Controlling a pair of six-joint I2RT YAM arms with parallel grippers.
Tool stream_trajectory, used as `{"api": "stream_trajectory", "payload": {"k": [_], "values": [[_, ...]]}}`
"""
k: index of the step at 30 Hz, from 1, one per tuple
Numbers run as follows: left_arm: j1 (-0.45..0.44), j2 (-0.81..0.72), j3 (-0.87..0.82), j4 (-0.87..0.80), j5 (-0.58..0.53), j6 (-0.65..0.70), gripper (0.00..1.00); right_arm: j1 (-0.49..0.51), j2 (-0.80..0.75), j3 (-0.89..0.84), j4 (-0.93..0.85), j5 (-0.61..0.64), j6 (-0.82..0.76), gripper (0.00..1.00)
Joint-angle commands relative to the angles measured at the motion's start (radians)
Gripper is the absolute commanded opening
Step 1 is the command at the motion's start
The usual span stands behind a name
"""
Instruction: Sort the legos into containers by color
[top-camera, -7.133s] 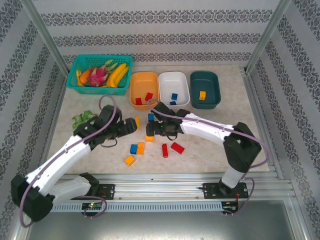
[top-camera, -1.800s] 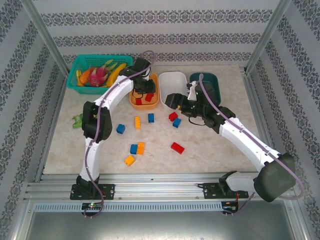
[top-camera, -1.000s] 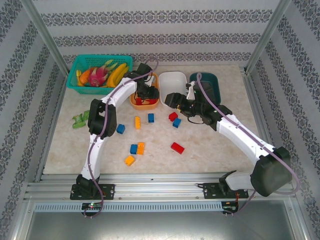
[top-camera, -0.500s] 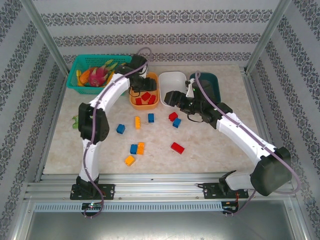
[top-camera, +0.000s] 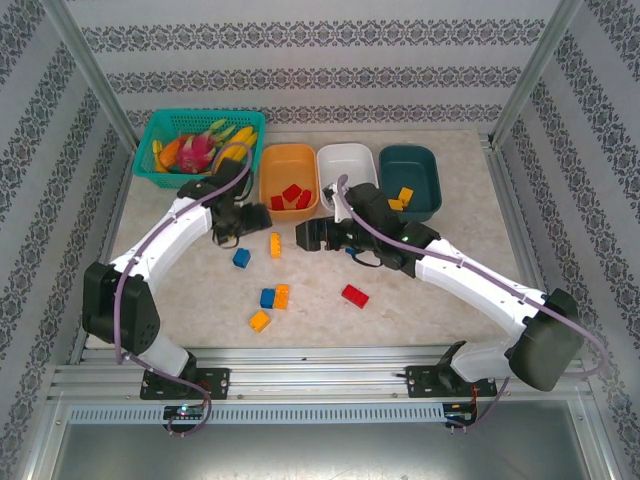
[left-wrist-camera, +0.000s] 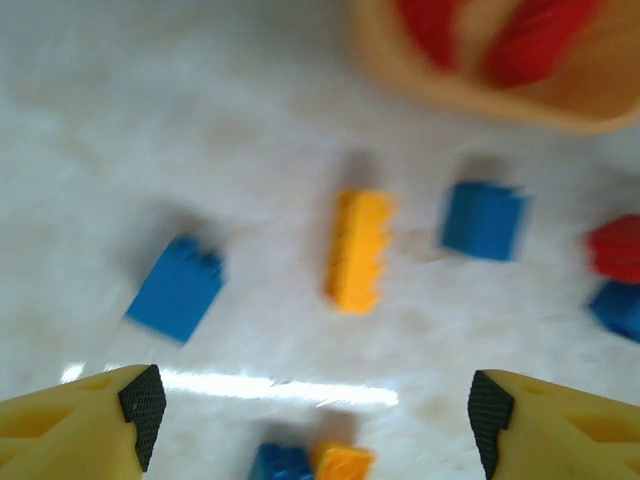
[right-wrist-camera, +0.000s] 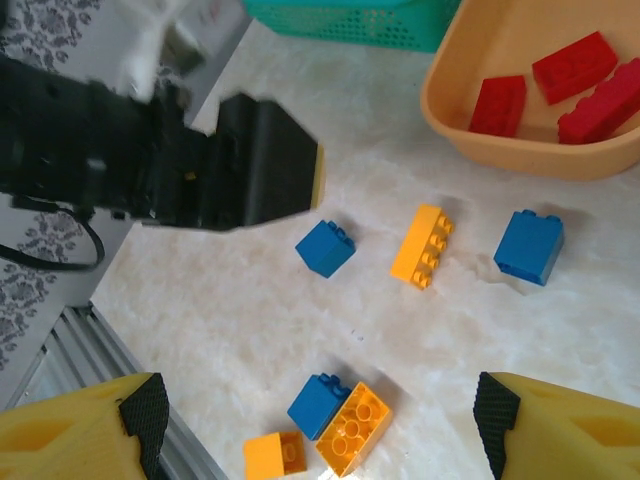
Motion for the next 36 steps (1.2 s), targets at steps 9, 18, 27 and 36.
{"api": "stream_trajectory", "payload": {"k": [9,18,27,36], "values": [[0.057,0.043,-0.121,0.022,-0.029,0.315,0.79,0.017,0.008,-0.052,-0.003,-0.012,-0.004,0.82],[0.059,0.195,-0.052,0.048,-0.088,0.571,0.83,0.006,0.002,-0.071,-0.009,-0.011,0.028,0.82],[0.058,0.323,-0.015,0.051,-0.044,0.564,0.56,-0.020,-0.001,-0.073,-0.010,-0.025,0.046,0.82],[0.057,0.270,-0.031,0.082,-0.018,0.506,0.25,-0.040,-0.001,-0.074,-0.011,-0.027,0.053,0.82]]}}
